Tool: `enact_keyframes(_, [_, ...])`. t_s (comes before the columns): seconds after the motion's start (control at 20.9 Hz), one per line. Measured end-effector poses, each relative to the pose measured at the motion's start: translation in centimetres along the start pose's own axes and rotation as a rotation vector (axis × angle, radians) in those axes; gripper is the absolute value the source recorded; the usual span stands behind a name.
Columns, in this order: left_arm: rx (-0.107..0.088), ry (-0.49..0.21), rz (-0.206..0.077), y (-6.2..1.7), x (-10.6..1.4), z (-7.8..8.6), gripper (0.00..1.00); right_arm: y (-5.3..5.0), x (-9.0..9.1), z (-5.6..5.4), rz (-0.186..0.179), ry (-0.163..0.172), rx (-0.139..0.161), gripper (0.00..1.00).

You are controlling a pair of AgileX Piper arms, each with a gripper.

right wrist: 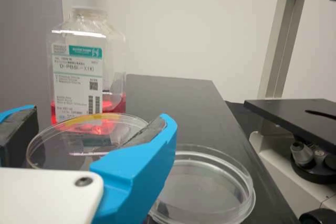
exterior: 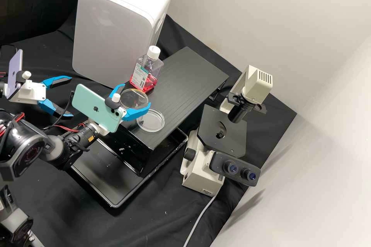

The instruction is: Remove the lid from the petri dish

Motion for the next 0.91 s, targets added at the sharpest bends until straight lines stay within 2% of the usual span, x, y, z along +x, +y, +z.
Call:
enact_keyframes(0.1, [0.0,0.0,0.0,0.0,0.0,0.0,1.0,-0.1,0.05,-0.04,-0.003,0.002,0.0,0.0])
enact_keyframes(0.14, [0.0,0.0,0.0,0.0,0.0,0.0,1.0,-0.22,0.05,-0.09,-0.008,0.004,-0.004,1.0])
enact_keyframes(0.91, [-0.001,-0.001,0.004,0.08,0.09,0.03,1.0,-0.26,0.11,-0.13,-0.009,0.005,-0.006,1.0])
